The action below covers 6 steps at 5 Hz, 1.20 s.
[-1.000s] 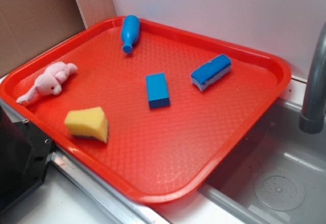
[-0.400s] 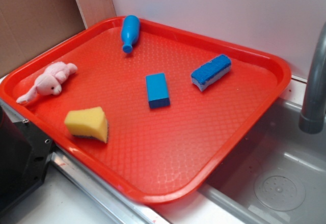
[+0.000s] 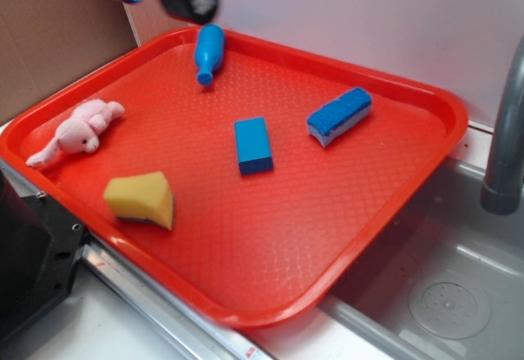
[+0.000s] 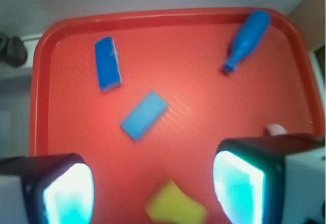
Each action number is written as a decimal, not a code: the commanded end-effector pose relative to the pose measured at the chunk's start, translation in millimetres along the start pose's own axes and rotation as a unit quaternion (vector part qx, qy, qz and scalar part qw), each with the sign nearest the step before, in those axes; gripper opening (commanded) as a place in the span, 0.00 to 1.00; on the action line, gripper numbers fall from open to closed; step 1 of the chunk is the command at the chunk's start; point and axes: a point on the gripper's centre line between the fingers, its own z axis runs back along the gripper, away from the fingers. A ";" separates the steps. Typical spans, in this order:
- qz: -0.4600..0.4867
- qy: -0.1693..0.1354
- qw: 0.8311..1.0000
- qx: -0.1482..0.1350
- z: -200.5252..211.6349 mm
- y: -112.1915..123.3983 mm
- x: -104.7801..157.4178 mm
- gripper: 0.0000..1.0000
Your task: Grab the blue sponge.
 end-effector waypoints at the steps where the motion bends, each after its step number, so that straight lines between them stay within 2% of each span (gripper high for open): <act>1: 0.072 -0.034 0.997 -0.015 -48.9 -32.4 43.0 1.00; 3: 0.070 -0.011 0.997 0.005 -98.4 -49.6 64.5 1.00; 6: 0.072 0.006 0.997 0.043 -137.1 -50.2 75.2 1.00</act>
